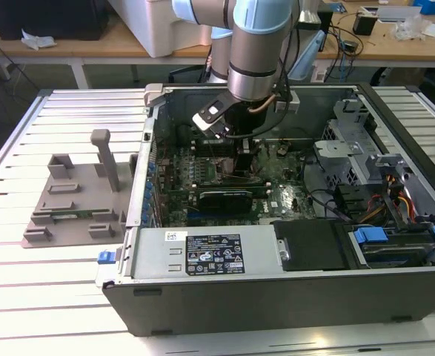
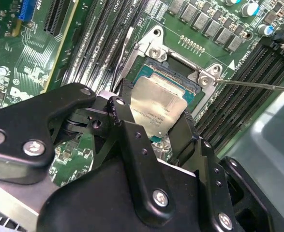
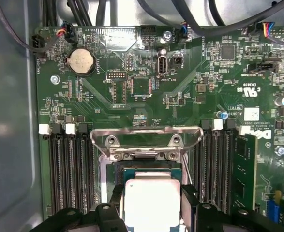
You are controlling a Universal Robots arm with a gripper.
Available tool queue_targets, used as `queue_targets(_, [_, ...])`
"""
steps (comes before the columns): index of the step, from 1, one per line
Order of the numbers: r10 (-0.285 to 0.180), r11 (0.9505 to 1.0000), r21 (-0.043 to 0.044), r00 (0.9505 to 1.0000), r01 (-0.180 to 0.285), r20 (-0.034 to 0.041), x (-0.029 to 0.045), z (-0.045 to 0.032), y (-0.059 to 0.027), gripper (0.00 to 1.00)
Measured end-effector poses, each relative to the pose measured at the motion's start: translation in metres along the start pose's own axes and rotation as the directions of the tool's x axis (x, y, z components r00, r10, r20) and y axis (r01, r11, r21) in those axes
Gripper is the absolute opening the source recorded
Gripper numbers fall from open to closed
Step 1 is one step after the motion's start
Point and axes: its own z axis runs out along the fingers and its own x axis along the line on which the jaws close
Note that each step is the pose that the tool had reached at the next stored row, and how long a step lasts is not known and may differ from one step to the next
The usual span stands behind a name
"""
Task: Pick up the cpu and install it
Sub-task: 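Place the cpu into insertion slot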
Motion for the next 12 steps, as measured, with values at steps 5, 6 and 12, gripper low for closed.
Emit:
queue_targets(5, [0.0, 1.0, 0.0, 1.0, 0.0, 0.0001, 0.0009, 0.0049, 0.0002, 0.55])
queue_targets(6, [-0.003, 1.0, 0.0, 1.0, 0.003, 0.0, 0.0024, 0.0057, 0.0002, 0.55])
queue_targets(12, [-0.02, 0.9998, -0.0003, 0.9998, 0.02, 0.0013, 0.0074, 0.0085, -0.0011, 0.55])
